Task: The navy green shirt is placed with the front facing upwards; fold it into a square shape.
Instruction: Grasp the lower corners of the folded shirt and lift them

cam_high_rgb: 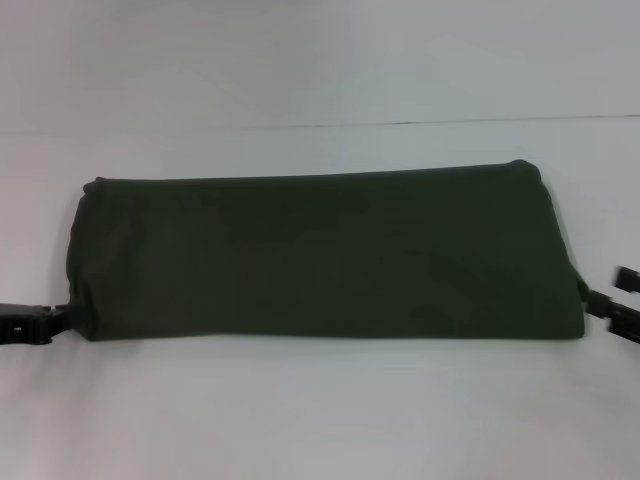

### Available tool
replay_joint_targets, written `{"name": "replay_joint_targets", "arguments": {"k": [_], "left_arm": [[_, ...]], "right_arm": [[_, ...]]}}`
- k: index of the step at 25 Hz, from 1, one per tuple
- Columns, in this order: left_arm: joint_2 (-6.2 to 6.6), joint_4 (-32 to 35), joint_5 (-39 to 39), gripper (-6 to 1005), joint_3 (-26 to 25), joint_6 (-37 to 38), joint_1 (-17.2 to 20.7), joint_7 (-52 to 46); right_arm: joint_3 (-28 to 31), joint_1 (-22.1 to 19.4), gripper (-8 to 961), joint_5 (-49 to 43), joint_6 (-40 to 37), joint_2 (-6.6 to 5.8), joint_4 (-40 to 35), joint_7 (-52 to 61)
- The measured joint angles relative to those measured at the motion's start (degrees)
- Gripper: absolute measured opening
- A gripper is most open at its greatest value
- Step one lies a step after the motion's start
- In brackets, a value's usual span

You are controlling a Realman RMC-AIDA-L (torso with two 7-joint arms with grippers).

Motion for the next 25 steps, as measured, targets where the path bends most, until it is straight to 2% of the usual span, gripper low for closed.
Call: {"name": "replay_joint_targets", "arguments": {"k": [5,15,25], "left_arm": [[-0.11,-0.18,-0.06,15,0.18,0.09,-0.11,0.07],[-0.15,-0.07,-0.06,17,0.52,0.14,-0.67,0.10],[-0.09,-0.07,-0.06,19,0.53,-0.32,-0.97,0.29]], "right_arm": [[2.67,-1.35,734,-2.75,5.20,0.41,0.18,1.54],[2.56,1.84,734,-7.19,10.38,2.70,1.59,1.76],[2.29,4.94,732,-8.00,13.63,2.74,4.88,1.95]]}}
